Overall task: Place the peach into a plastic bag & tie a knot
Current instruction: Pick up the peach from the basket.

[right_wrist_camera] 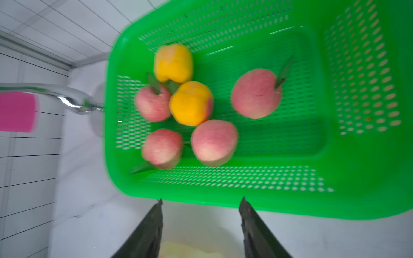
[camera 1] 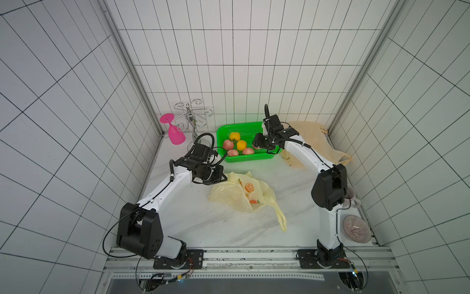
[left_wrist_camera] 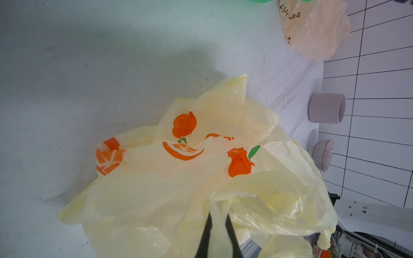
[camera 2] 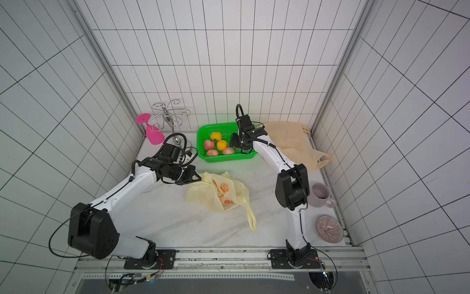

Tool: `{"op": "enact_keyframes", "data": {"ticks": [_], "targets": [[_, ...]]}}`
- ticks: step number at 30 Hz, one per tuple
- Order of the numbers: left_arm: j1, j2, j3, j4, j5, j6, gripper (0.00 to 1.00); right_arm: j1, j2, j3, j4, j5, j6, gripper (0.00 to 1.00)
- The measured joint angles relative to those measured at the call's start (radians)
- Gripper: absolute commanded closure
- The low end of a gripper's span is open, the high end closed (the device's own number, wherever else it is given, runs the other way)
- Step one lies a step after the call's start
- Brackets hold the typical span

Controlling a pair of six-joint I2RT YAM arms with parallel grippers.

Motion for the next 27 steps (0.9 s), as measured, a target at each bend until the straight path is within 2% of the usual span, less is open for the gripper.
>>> {"op": "enact_keyframes", "data": {"ticks": [2,7,10,15,21,25,27], "targets": [[0.005,0.000,0.016,-0.001,0.001,0.005,1.00,-0.016,0.114,0.103,-0.053,0.050,-0.024,0.10],[0.010,0.000,0.029,0.004,0.003,0.007,1.00,-0.022,0.318,0.338,-0.140,0.121,-0.067,0.07],[0.010,0.000,0.030,0.004,0.010,0.007,1.00,-0.021,0.367,0.392,-0.151,0.140,-0.080,0.07],[0.010,-0.001,0.039,0.004,0.027,0.005,1.00,-0.021,0.399,0.395,-0.113,0.148,-0.088,0.10],[0.010,-0.013,0.042,0.000,0.031,0.005,1.00,-0.022,0.453,0.410,-0.021,0.153,-0.087,0.19],[0.010,-0.021,0.042,-0.003,0.031,0.005,1.00,-0.022,0.463,0.410,0.011,0.161,-0.087,0.33],[0.010,-0.027,0.042,-0.004,0.030,0.005,1.00,-0.022,0.463,0.413,0.023,0.165,-0.090,0.45]]}}
